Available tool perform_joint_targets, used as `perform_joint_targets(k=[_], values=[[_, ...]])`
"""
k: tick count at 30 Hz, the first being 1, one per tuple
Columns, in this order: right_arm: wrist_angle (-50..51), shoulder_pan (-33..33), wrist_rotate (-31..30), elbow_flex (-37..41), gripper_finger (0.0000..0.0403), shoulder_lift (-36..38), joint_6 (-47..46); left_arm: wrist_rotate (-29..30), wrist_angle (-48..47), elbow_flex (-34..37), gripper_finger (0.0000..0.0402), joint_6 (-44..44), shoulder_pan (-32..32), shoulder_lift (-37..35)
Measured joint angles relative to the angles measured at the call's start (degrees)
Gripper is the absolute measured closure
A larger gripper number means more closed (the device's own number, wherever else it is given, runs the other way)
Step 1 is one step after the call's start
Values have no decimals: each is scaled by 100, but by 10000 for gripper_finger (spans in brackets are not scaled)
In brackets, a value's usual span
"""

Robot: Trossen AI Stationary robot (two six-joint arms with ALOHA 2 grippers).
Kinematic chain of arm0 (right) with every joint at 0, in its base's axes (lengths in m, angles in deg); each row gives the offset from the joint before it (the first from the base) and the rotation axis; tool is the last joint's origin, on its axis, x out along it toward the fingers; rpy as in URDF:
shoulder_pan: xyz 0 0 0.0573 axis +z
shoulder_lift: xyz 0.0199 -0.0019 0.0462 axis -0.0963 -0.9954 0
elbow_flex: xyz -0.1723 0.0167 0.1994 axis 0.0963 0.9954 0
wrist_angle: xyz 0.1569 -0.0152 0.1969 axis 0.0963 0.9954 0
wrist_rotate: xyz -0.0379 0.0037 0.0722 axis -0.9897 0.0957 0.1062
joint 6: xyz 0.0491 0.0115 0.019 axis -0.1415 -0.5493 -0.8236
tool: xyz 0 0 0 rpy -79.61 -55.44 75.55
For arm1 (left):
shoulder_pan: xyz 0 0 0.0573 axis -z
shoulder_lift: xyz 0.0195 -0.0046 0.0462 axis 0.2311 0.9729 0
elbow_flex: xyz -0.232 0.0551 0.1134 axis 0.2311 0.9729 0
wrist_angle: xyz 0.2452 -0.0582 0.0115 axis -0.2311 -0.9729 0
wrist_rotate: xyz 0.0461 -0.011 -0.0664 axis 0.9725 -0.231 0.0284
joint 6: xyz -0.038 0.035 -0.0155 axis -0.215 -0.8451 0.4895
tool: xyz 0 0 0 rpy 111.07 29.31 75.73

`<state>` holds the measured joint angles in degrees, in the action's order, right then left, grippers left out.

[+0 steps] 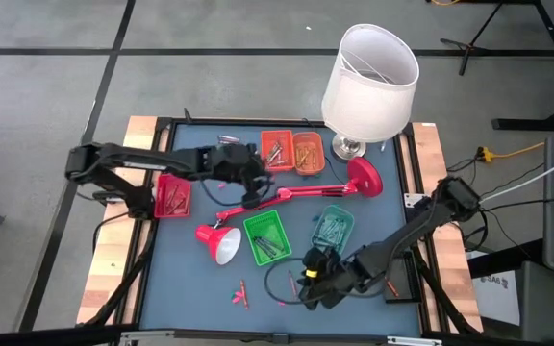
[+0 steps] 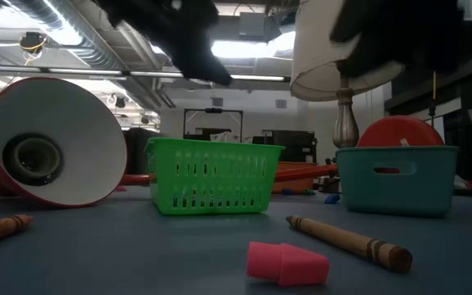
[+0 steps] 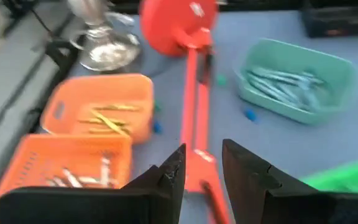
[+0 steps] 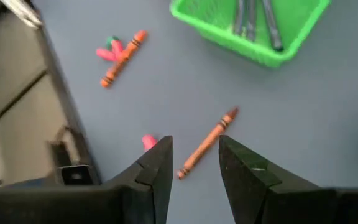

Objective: Sort crayons
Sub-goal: Put the brown crayon into the red bin

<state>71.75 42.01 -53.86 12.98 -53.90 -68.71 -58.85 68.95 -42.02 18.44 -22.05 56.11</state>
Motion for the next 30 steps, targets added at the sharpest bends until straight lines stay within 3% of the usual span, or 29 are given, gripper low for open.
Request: perform_joint_targets(k=[6,11,20,30], values=[[-182,-7,139,2,276,-496,-51,0,-1243,0,313,676,791,-466],[-340,-13,104,7,276,-713,-48,-2,-1748,0,313,1252,1517,-483],[-562,-13,-512,4,276,-857,-39,46,-1810,0,313,1766,2450,-479],[-877,-11,-656,9,276,-1223,-45,58,-1773,0,313,1808,2943,-476]])
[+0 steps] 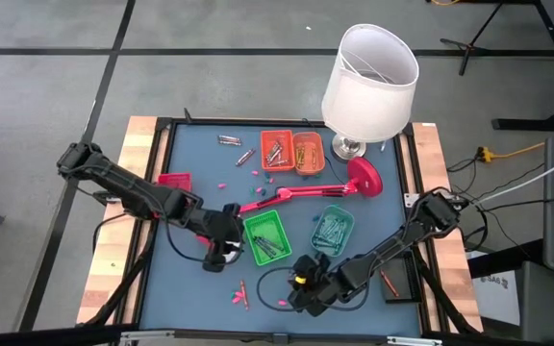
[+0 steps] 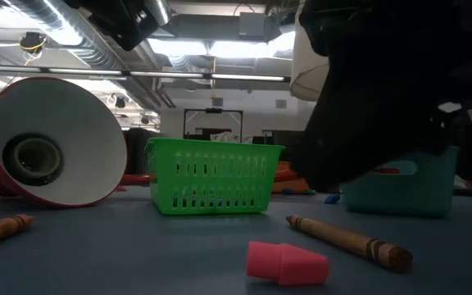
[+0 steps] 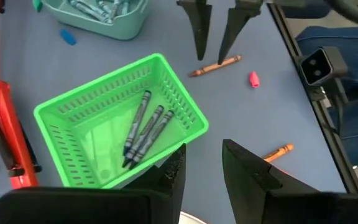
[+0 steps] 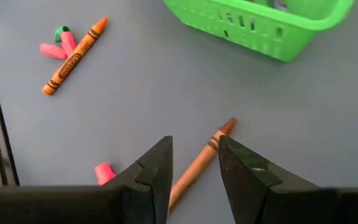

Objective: Sort crayons
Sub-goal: Put the brown crayon into the red bin

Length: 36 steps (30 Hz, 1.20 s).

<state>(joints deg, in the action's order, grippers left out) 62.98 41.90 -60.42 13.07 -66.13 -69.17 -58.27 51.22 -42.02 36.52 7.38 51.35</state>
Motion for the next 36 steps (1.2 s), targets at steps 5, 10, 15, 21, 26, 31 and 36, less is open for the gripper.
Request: perform_joint_targets(k=[5,10,15,21,26,31,36], values=[[-55,-2,-20,-2,276,-199,0,8,-2,0,313,5,115,0],[-86,0,-23,-2,276,-320,0,8,-7,0,313,138,184,0],[-58,-2,-78,-2,276,-320,0,8,-7,0,313,136,235,0],[14,-2,-135,-2,276,-360,0,9,-7,0,313,134,235,2],[22,3,-150,-20,276,-446,-20,8,-7,0,313,133,234,3],[85,2,-140,-26,276,-460,-27,10,-8,0,313,133,233,4],[100,1,-108,-24,276,-465,-36,10,-9,0,313,131,233,4]])
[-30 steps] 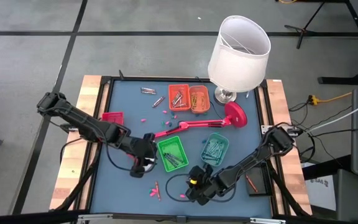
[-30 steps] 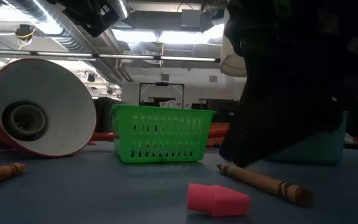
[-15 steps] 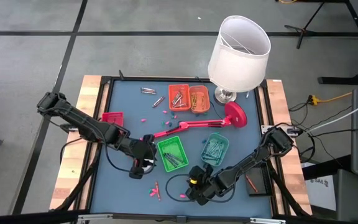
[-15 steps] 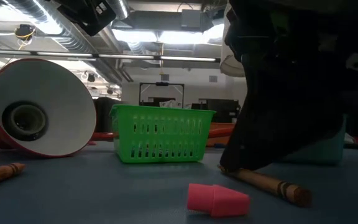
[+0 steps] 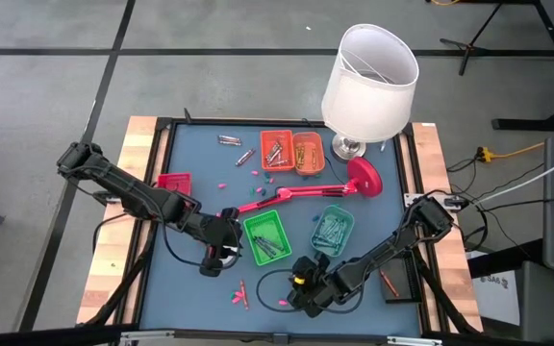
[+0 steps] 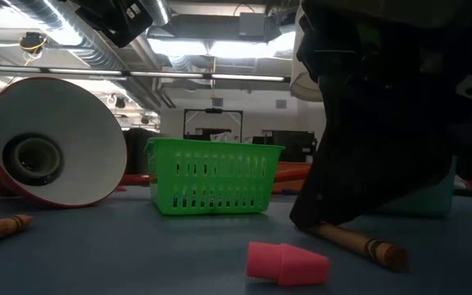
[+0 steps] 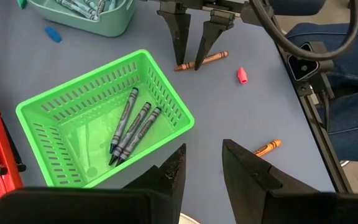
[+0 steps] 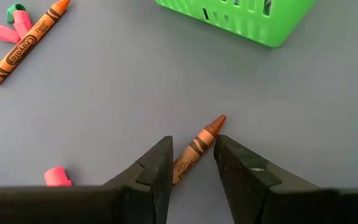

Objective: Sort crayons
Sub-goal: Put the brown crayon into the red bin

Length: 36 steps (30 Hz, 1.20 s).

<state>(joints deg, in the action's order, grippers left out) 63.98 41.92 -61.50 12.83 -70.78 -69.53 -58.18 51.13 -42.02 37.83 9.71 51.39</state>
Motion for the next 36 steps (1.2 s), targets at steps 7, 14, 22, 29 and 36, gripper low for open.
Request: perform_joint_targets(k=[7,14,22,29,36], values=[[66,-5,-5,9,327,-6,-5,0,0,0,313,-2,0,0],[81,-6,-4,13,393,-8,40,0,0,0,313,-2,0,0],[17,-4,-55,22,365,-13,58,0,0,0,313,-4,0,0],[-7,-8,-46,42,388,148,236,0,2,0,313,-4,0,0],[-132,-8,-110,37,384,405,518,0,0,0,313,-4,0,0]])
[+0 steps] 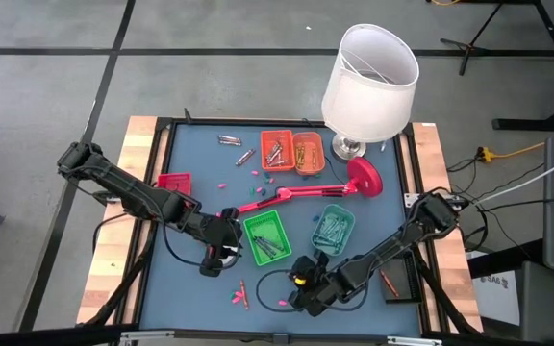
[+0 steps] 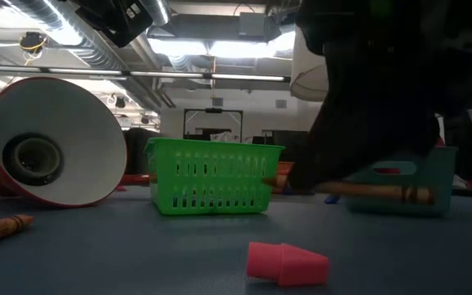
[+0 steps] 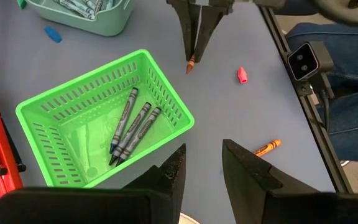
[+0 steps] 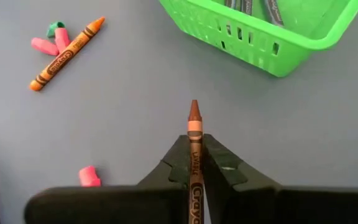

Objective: Sort crayons
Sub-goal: Put the brown crayon into the red bin

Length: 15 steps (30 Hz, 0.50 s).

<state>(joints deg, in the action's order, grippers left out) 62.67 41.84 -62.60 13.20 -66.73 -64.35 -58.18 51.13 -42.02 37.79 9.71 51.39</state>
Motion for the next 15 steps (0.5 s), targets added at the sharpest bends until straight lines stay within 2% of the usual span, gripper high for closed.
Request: perform_joint_targets(k=[9,12,15], values=[[21,0,-182,-2,382,549,643,0,0,0,313,-2,0,0],[-2,4,-519,-5,382,884,1044,0,2,0,313,-2,-2,0],[-21,2,-1112,-11,382,1197,1572,96,42,0,313,-4,-3,0]])
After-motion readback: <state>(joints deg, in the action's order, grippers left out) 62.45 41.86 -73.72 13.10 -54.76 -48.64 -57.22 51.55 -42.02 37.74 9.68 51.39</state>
